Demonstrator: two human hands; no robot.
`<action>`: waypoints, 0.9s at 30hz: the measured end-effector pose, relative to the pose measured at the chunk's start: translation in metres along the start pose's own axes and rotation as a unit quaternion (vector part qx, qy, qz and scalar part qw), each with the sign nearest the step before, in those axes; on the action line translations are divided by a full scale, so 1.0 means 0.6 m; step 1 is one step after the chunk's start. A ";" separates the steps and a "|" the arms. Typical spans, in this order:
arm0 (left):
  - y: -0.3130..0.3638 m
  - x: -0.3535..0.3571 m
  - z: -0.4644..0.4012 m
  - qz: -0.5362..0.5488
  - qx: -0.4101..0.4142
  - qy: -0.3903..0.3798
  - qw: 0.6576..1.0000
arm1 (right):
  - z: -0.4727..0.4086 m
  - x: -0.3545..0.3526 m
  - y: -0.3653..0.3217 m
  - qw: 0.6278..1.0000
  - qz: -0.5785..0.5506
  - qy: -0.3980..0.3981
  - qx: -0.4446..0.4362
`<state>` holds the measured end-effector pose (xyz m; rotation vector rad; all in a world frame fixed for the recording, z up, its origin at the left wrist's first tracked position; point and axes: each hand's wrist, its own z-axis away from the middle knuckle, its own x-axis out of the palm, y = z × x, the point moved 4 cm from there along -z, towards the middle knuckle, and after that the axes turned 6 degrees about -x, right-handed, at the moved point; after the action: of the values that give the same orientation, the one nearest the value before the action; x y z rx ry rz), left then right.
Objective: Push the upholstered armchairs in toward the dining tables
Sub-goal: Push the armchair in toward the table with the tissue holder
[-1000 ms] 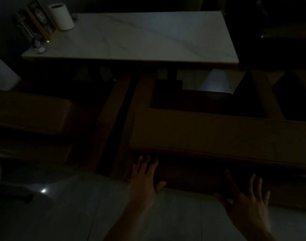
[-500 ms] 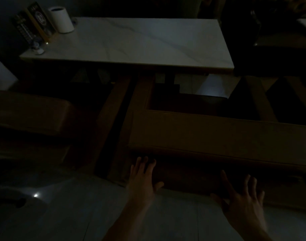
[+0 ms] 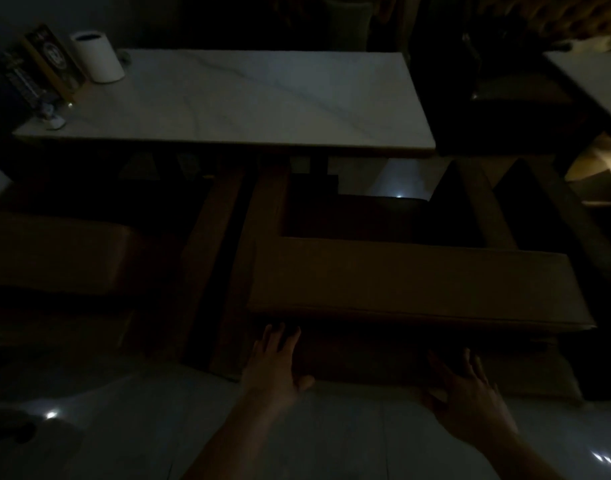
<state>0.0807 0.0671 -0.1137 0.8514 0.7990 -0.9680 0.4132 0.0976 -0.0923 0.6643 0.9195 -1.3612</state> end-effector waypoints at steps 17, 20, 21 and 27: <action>0.440 -0.122 0.175 -0.107 0.151 -0.075 0.980 | 0.262 -0.216 0.192 0.988 -0.113 0.077 0.075; 0.536 -0.124 0.231 -0.118 0.183 -0.059 0.974 | 0.327 -0.235 0.267 0.987 -0.106 0.098 0.078; 0.569 -0.124 0.251 -0.120 0.192 -0.057 0.972 | 0.348 -0.237 0.296 0.986 -0.106 0.102 0.081; 0.778 -0.094 0.364 -0.115 0.255 -0.019 0.960 | 0.467 -0.248 0.491 0.975 -0.116 0.151 0.116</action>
<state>0.5297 0.0430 0.1441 1.1951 0.6302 -1.4284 0.7541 -0.0255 0.1445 0.9860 1.1163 -1.6196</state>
